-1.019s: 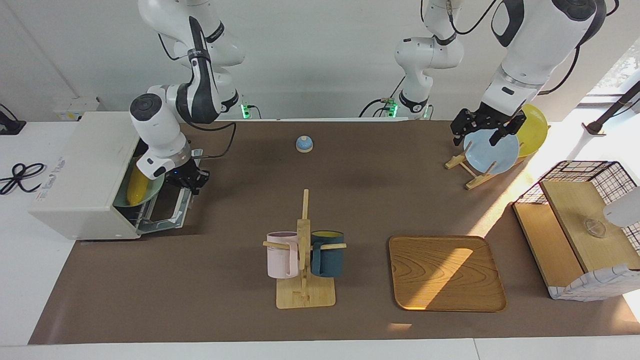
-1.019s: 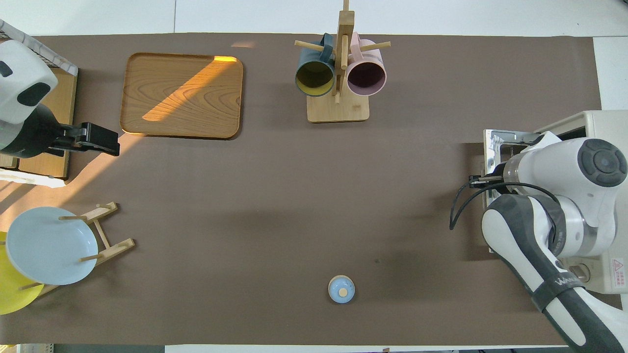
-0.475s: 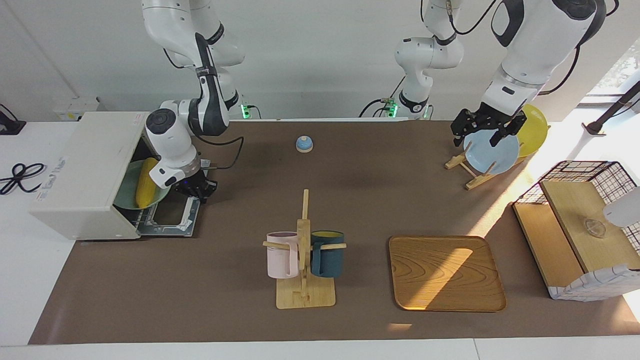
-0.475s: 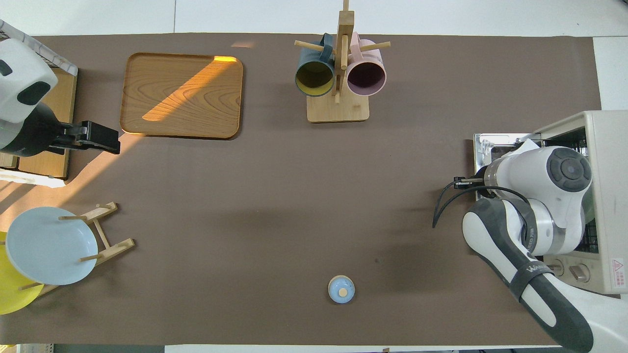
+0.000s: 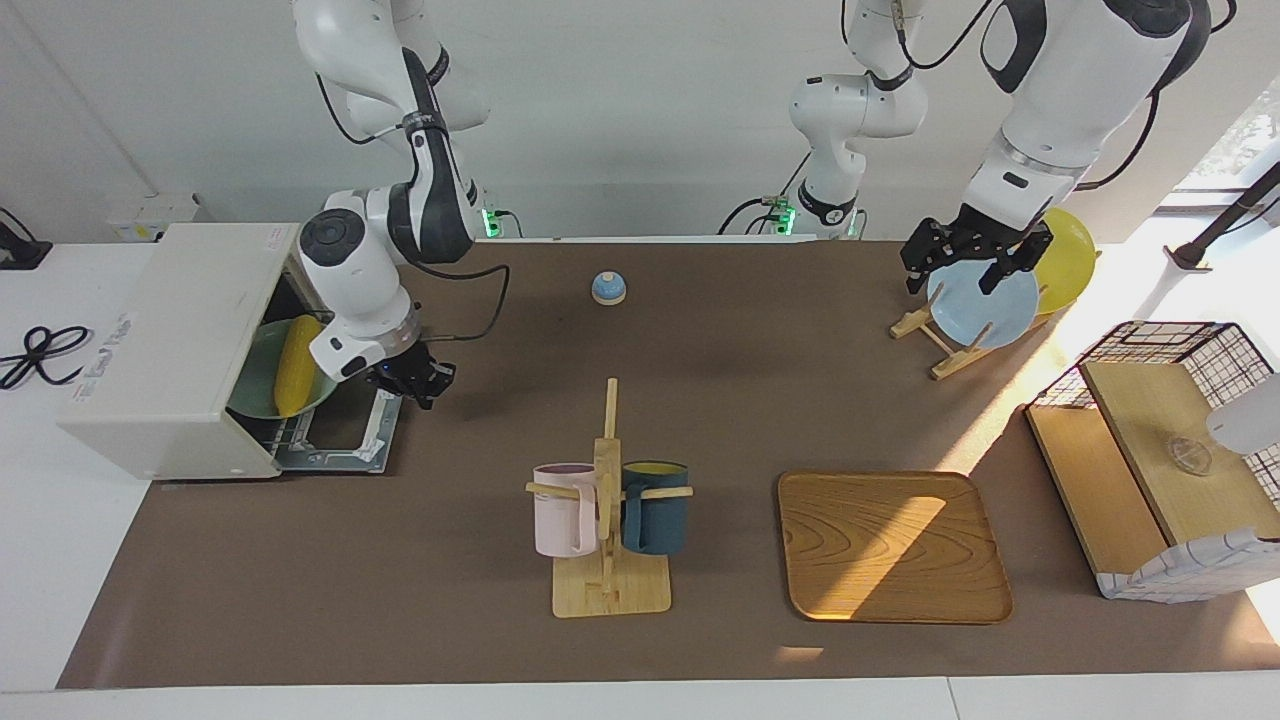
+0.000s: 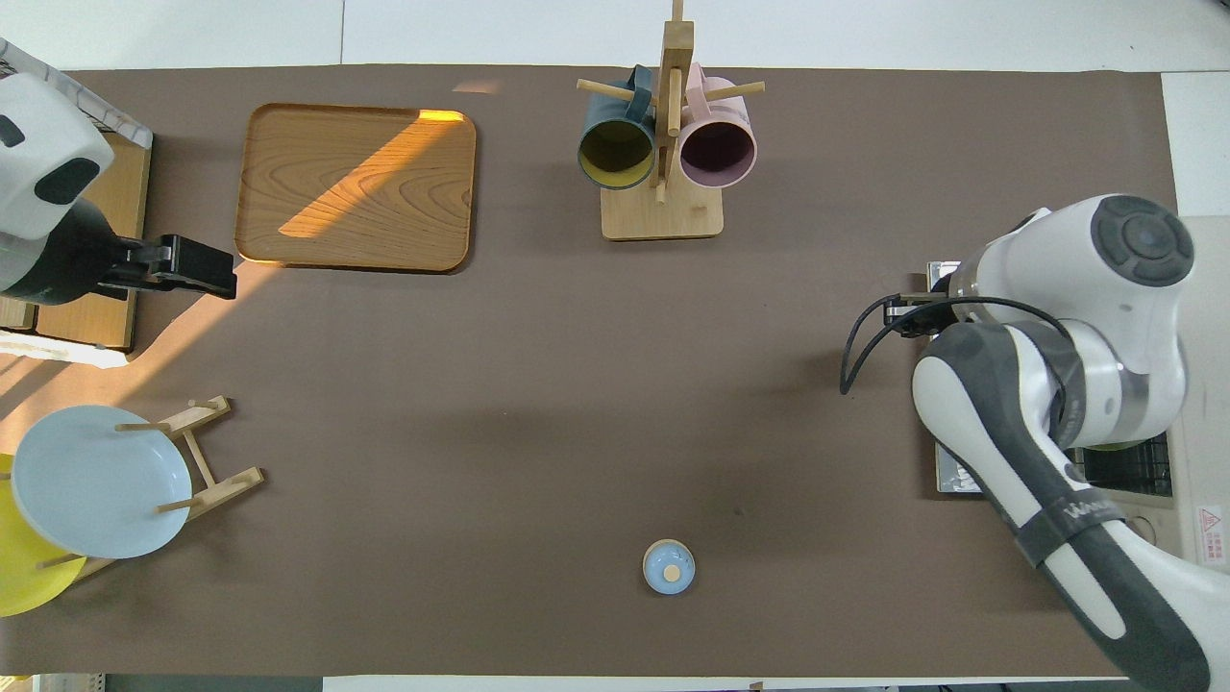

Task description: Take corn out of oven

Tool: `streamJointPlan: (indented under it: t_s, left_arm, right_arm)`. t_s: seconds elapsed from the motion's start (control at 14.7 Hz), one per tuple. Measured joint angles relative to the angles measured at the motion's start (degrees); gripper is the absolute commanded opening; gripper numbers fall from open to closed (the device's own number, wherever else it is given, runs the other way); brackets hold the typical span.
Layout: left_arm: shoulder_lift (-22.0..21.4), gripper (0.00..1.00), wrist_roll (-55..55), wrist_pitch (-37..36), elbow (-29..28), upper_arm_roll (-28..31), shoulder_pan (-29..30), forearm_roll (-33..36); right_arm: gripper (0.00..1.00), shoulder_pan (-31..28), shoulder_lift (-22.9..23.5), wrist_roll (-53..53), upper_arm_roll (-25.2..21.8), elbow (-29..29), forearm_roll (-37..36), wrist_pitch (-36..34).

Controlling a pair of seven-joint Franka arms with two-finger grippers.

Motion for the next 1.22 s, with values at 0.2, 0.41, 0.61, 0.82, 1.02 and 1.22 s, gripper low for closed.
streamJointPlan:
  t_s: [0.2, 0.41, 0.61, 0.82, 1.02, 1.22]
  left_arm:
    - [0.0, 1.0, 0.0, 0.03, 0.0, -0.06, 0.0, 0.0]
    - [0.0, 1.0, 0.0, 0.34, 0.0, -0.13, -0.01, 0.0]
    - [0.0, 1.0, 0.0, 0.54, 0.0, -0.22, -0.02, 0.0]
    - [0.0, 1.0, 0.0, 0.62, 0.0, -0.3, -0.03, 0.0]
    - [0.0, 1.0, 0.0, 0.69, 0.0, -0.32, -0.03, 0.0]
    - [0.0, 1.0, 0.0, 0.7, 0.0, -0.32, -0.03, 0.0]
  right_arm:
    - [0.66, -4.15, -1.74, 0.0, -0.48, 2.08, -4.39, -6.43]
    - [0.66, -7.07, -2.07, -2.03, -0.55, 1.64, -6.17, -9.44]
    - [0.55, -8.15, -2.1, -5.72, -0.55, -0.18, -6.31, -8.67]
    - [0.36, -8.56, -2.53, -6.38, -0.55, -3.06, -6.36, -5.51]
    - [0.0, -8.9, -3.64, -6.4, -0.55, -6.21, -6.44, -3.34]
    - [0.0, -9.0, -4.77, -6.42, -0.53, -7.6, -6.78, -3.19]
